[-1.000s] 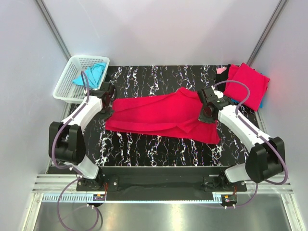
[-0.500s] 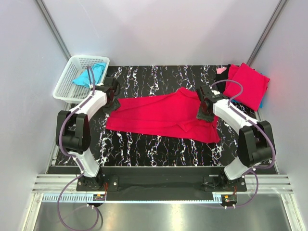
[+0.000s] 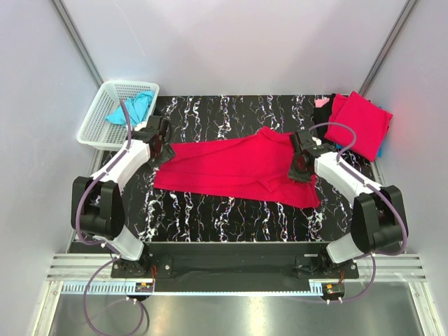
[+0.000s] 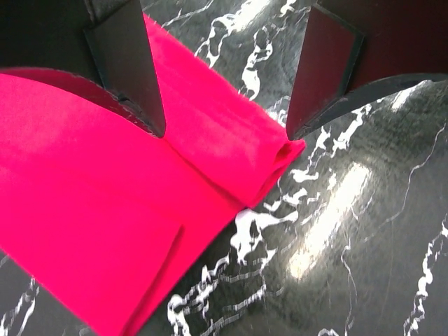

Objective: Fold and stack the t-shirts
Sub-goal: Fold the tshirt

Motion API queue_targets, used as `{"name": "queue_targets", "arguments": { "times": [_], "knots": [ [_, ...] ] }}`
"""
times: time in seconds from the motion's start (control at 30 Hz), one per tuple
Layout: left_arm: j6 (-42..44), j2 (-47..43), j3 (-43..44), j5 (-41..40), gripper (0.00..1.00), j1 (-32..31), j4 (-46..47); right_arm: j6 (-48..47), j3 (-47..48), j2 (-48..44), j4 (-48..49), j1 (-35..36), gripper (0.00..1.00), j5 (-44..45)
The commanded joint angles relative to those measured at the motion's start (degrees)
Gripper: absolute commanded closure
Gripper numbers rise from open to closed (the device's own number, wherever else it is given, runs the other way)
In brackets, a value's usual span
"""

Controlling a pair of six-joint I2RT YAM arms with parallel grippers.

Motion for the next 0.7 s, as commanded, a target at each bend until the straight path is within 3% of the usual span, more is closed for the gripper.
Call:
{"name": "queue_targets", "arguments": {
  "times": [0.0,0.37,0.5,0.67],
  "knots": [
    [1.00,-2.66,-1.51,2.39,0.26,-1.69,0.46,-0.07,-2.95,-3.33,0.52,-0.03,0.76,-5.06],
    [3.45,-1.35,-2.04,8.54,0.27,-4.94,0.11,-3.13,-3.32,-1.67,4.65,0.06,0.78,-10.69],
    [3.28,-1.08,-1.86,6.10,0.27,-5.12,-0.24,-4.10,-1.21,0.62,5.27,0.06,0.84,-14.02],
    [1.71,1.46,-0.72,2.13,0.32,-5.12,-3.58,-3.75,0.02,0.71,5.88,0.15,0.84,-17.45]
  ]
}}
